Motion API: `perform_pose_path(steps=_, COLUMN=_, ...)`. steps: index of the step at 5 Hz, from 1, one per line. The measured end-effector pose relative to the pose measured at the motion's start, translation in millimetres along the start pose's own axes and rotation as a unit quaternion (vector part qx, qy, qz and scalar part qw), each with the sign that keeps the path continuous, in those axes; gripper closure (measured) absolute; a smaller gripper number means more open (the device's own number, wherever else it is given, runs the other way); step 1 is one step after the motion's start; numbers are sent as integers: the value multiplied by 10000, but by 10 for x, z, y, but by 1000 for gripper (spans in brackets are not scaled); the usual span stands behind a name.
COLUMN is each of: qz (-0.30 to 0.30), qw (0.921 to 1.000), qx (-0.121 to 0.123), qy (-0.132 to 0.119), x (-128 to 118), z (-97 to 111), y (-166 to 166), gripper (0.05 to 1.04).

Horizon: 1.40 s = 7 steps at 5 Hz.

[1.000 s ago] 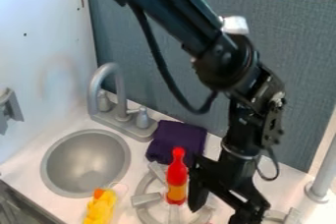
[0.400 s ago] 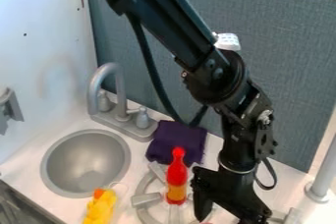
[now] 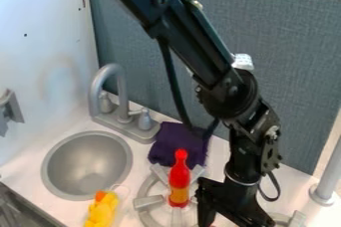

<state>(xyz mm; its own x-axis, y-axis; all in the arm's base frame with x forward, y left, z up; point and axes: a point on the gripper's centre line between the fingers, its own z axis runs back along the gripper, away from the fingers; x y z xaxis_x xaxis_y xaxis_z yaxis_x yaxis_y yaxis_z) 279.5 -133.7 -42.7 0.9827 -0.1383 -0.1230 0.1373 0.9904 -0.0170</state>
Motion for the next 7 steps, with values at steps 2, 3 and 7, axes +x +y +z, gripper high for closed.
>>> perform_pose_path(steps=2, qz=-99, qw=9998, qx=148, qy=26, x=57, z=-48, y=-153, gripper=83)
perform_pose_path(steps=3, qz=-62, qw=9994, qx=324, qy=82, x=50, z=-55, y=-212, gripper=83)
perform_pose_path(steps=7, qz=243, qw=9957, qx=635, qy=625, x=26, z=-288, y=-179, gripper=83)
